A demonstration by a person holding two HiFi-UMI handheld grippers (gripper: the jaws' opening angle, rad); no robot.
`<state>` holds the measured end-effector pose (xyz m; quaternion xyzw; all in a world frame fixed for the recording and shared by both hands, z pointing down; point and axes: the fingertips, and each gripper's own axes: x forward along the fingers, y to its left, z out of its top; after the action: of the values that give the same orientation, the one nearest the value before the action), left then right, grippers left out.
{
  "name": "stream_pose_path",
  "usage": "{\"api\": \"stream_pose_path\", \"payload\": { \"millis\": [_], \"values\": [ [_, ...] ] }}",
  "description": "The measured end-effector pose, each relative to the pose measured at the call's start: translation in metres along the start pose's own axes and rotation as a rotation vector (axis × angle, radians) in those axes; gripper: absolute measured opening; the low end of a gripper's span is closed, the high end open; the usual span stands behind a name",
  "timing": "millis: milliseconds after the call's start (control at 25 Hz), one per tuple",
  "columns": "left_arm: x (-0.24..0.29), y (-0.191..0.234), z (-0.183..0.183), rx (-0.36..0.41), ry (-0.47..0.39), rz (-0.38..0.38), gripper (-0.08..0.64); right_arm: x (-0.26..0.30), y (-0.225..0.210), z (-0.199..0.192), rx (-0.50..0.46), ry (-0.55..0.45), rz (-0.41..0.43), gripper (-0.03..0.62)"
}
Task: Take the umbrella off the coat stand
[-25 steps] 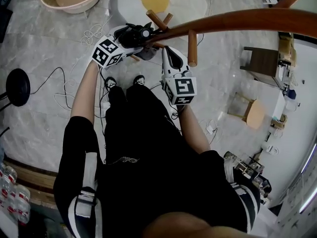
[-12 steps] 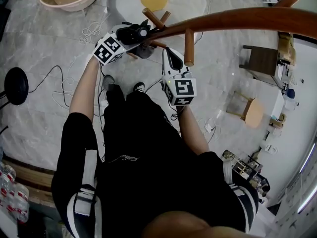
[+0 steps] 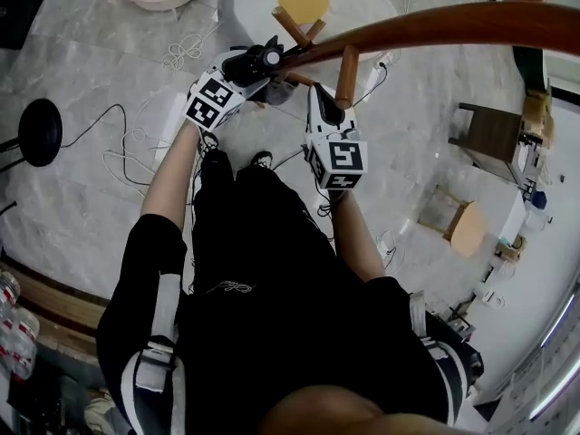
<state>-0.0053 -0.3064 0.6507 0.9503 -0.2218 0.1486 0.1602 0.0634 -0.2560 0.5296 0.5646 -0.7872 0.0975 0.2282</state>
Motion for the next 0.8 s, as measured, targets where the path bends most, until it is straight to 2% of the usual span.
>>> {"api": "stream_pose_path", "payload": {
  "millis": [320,640,800],
  "values": [
    [-0.021,-0.014,0.011,-0.072,0.008,0.140,0.288,-0.009,-0.001,0.007,-0.006,-0.029,0.038,0.006],
    [-0.043,-0.029,0.021,-0.175,0.034,0.207,0.284,-0.020,-0.010,0.015,0.004,-0.069,0.048,0.006],
    [-0.053,-0.035,0.026,-0.167,0.045,0.244,0.281,-0.024,-0.015,0.020,-0.002,-0.093,0.045,0.006]
  ]
}}
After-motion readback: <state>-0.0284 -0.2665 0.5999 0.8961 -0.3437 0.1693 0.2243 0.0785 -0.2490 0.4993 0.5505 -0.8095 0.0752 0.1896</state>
